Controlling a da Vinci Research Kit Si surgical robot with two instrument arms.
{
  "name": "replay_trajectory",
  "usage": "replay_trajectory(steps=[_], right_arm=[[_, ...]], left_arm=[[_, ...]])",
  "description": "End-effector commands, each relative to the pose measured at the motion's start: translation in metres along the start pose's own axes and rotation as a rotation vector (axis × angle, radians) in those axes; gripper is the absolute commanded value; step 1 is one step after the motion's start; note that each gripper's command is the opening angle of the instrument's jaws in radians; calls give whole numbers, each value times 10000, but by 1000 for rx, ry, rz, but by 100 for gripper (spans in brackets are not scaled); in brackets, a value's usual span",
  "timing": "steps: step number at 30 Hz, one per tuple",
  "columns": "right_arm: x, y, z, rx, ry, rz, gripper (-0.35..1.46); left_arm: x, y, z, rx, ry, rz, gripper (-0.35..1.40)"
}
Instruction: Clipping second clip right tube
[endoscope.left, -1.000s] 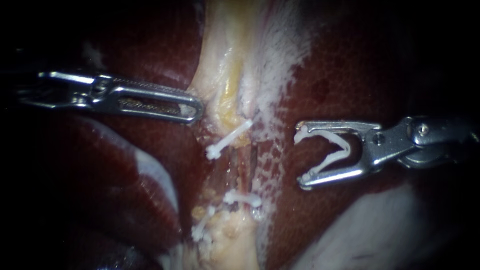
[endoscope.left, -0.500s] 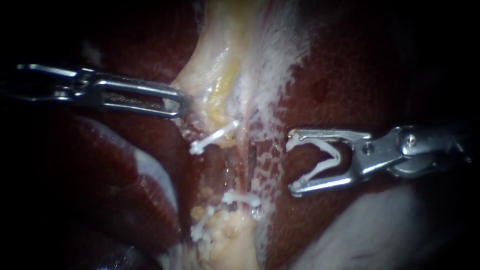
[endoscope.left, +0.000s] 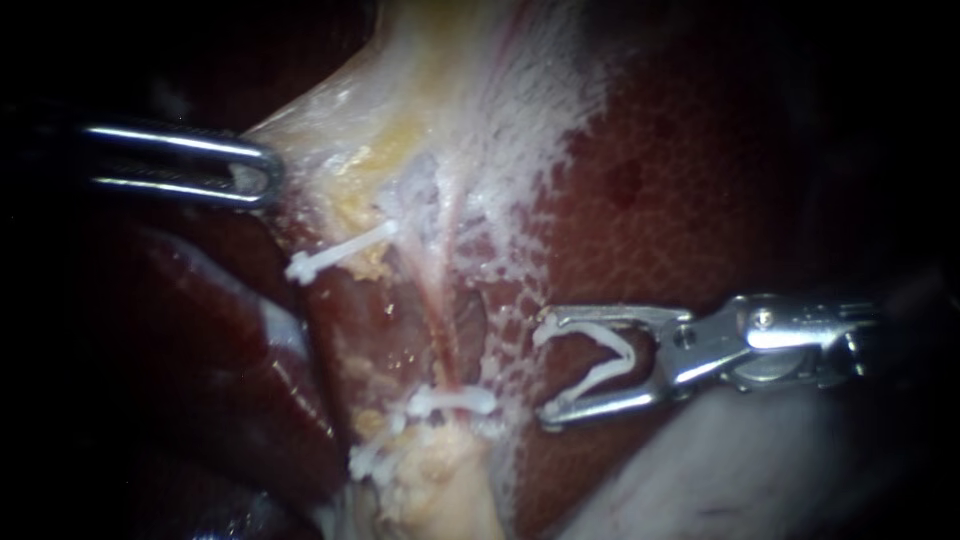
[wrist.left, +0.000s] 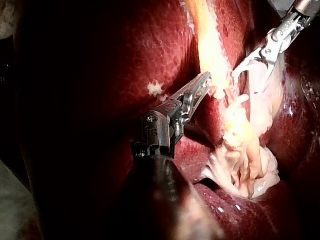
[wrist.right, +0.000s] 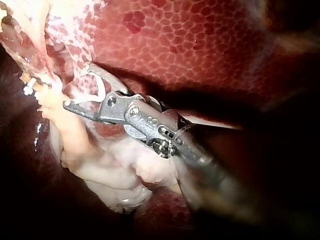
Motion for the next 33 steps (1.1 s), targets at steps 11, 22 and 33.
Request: replay_trajectory(steps=[11, 22, 33], right_arm=[[12, -3, 24, 19, -3, 26, 60], [17, 0, 45, 32, -7, 33, 60], [21, 2, 59, 43, -9, 57, 60]], left_arm=[[1, 0, 2, -3, -1, 2, -18], [2, -2, 7, -7, -3, 2, -18], [1, -6, 11, -14, -6, 1, -18]])
